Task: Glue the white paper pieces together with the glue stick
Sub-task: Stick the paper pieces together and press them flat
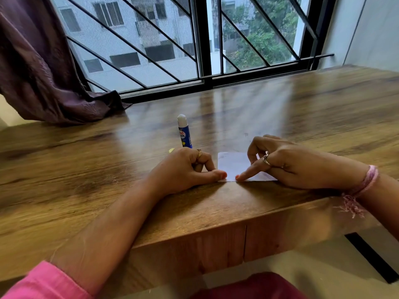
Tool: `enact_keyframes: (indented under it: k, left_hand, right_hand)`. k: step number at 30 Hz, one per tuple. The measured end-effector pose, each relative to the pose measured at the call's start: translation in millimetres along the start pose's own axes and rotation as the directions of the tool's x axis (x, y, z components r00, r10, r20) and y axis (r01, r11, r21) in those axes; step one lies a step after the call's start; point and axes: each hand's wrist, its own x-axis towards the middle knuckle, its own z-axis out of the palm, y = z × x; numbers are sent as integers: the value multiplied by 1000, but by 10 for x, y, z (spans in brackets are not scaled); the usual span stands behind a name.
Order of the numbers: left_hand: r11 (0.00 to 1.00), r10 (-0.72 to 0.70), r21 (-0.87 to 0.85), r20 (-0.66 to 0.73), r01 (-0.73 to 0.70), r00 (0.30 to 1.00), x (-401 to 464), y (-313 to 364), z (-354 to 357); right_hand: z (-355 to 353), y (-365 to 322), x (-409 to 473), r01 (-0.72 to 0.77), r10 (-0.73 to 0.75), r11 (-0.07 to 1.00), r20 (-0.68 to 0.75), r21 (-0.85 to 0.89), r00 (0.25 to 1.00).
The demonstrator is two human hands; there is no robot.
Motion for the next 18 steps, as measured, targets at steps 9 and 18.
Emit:
enact_keyframes:
  k: [9, 18]
  left_hand:
    - [1000, -6, 16, 3, 6, 1000, -3, 15, -6]
    - [999, 9, 46, -9, -9, 1000, -5, 6, -5]
  right_hand:
    - [-115, 43, -317, -48, 50, 997, -38, 57, 998]
    - [-174, 100, -572, -89, 96, 993, -86, 82, 992]
